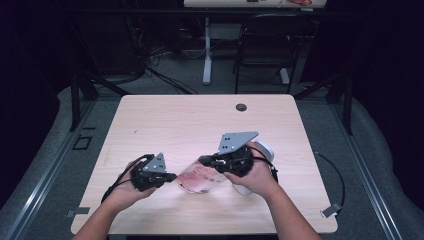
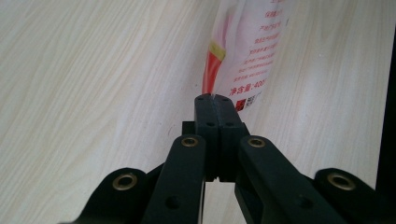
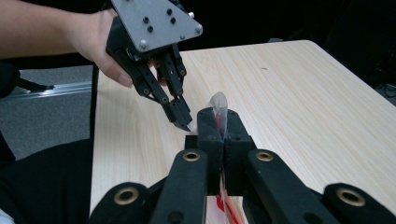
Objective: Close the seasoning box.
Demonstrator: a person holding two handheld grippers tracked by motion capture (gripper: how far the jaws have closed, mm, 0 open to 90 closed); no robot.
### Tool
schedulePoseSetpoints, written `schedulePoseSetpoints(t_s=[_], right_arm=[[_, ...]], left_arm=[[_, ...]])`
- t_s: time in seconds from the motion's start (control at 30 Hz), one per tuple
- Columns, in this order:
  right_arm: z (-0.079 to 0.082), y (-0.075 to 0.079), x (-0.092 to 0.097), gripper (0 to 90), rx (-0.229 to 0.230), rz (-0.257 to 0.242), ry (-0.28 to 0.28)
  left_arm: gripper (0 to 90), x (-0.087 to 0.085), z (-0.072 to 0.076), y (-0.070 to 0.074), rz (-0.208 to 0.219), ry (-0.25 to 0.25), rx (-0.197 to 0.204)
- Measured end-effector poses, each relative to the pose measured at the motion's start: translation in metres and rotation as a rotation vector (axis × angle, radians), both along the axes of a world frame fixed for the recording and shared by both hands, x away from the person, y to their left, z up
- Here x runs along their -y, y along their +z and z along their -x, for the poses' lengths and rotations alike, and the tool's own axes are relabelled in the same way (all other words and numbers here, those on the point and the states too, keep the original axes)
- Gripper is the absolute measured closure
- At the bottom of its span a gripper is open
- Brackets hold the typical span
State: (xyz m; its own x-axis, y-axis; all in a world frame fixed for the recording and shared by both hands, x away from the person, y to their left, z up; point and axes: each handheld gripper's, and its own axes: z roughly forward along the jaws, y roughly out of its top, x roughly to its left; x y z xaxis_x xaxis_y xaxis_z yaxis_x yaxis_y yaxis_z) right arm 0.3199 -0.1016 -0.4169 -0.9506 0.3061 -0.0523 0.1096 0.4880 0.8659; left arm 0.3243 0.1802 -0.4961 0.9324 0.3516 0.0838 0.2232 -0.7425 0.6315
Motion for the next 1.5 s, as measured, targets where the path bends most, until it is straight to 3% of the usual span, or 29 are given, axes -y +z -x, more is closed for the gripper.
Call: schedulePoseSetpoints(t_s=[0.4,0.5,0.87,1.0,1.17,1.3,1.5], right_arm=[[0.001,-0.003,-0.012,73.9,-0.006,0.009,0.015],[0.001,-0.001,-0.011,74.0,-0.018,-0.007,0.026],[0.003,0.001,-0.014,73.7,-0.012,0.008,0.028],[0.001,-0.001,-0.016,74.3,-0.022,0.023,0.029],[0.001,-0.002,-0.020,73.8,-0.023,0.023,0.034],[0.001,-0.001,-0.021,71.3,-0.024,0.010,0.034],[0.002,0.001,-0.022,67.3,-0.028,-0.013,0.034]], left_arm=[[90.0,-0.012,0.004,-0.016,0.024,0.039,0.000],[90.0,-0.015,0.006,-0.021,0.041,0.054,-0.004],[90.0,-0.026,0.011,-0.045,0.067,0.099,-0.027],[90.0,-0.030,0.011,-0.053,0.103,0.130,-0.036],[89.9,-0.033,0.013,-0.055,0.124,0.143,-0.047],[83.8,-0.038,0.014,-0.051,0.175,0.156,-0.055],[74.5,-0.045,0.016,-0.049,0.216,0.174,-0.056]])
